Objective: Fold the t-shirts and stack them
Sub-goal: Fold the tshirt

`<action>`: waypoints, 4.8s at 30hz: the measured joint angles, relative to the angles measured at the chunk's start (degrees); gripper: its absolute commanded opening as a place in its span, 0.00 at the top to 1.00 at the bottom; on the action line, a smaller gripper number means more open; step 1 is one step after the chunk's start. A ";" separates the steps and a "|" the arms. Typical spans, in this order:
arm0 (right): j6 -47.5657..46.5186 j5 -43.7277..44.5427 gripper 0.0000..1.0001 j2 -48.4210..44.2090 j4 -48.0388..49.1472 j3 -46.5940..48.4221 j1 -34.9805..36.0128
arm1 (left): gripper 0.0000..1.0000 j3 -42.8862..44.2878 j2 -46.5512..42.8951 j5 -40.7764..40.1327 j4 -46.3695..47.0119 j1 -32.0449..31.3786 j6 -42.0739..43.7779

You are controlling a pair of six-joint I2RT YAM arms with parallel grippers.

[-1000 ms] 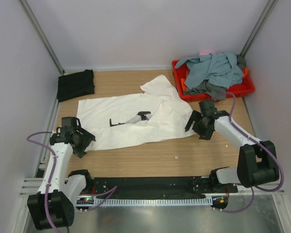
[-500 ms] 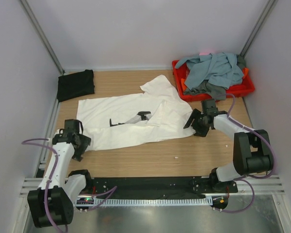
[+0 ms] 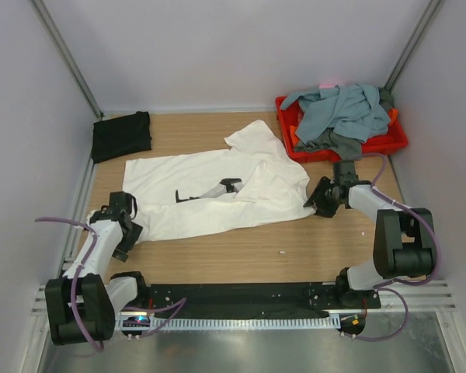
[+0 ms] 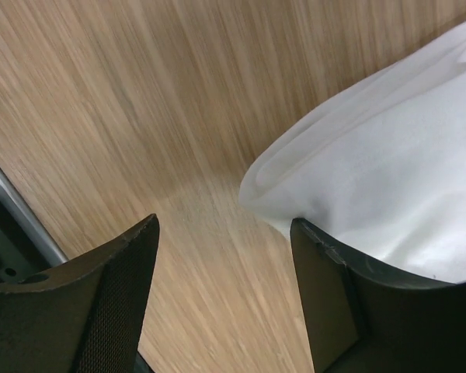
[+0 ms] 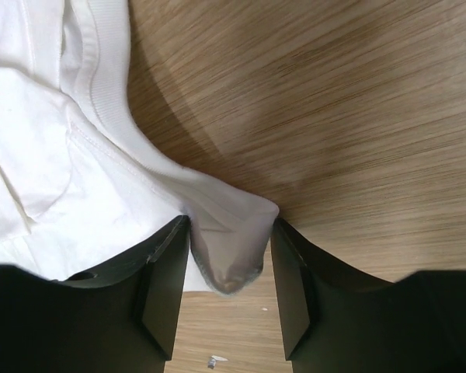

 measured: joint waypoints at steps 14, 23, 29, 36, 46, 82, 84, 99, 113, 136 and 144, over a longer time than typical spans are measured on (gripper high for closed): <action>-1.05 -0.46 0.48 0.02 0.90 -0.24 -0.07 | 0.28 0.17 -5.64 0.31 7.06 0.00 1.84; -1.77 -0.94 0.74 0.72 1.62 -0.48 -0.07 | 0.52 -1.68 -0.48 0.83 10.14 0.00 2.56; -1.79 -1.55 0.99 0.81 2.60 -1.40 -0.07 | 0.85 -1.29 0.57 -0.87 12.50 0.00 4.92; -1.77 -1.73 0.99 0.90 2.89 -1.49 -0.07 | 1.00 0.59 1.27 -2.58 13.60 0.00 7.69; -1.05 0.68 0.99 -5.86 -0.52 -3.21 -3.76 | 1.00 4.83 -3.21 -3.91 7.56 2.45 7.82; -2.01 -3.26 0.21 -3.04 -4.37 10.80 9.90 | 0.37 12.90 17.62 24.02 19.89 -3.74 18.43; -2.69 -3.72 0.21 2.47 -2.36 12.59 12.28 | 0.38 13.44 20.96 24.61 20.94 -4.92 18.78; 2.01 -1.77 0.20 5.29 5.86 4.70 12.37 | 0.35 10.12 19.37 19.39 18.43 -5.27 15.41; 9.31 1.62 0.19 -18.82 -7.43 -9.38 14.75 | 0.31 9.60 -7.54 15.87 -3.72 -5.25 9.29; -11.76 15.47 0.15 39.47 -24.11 78.16 19.82 | 0.28 17.35 27.45 20.55 17.59 -7.28 16.46; -17.27 21.70 0.13 58.34 -27.63 96.80 19.80 | 0.27 15.61 26.10 18.97 20.26 -0.74 16.17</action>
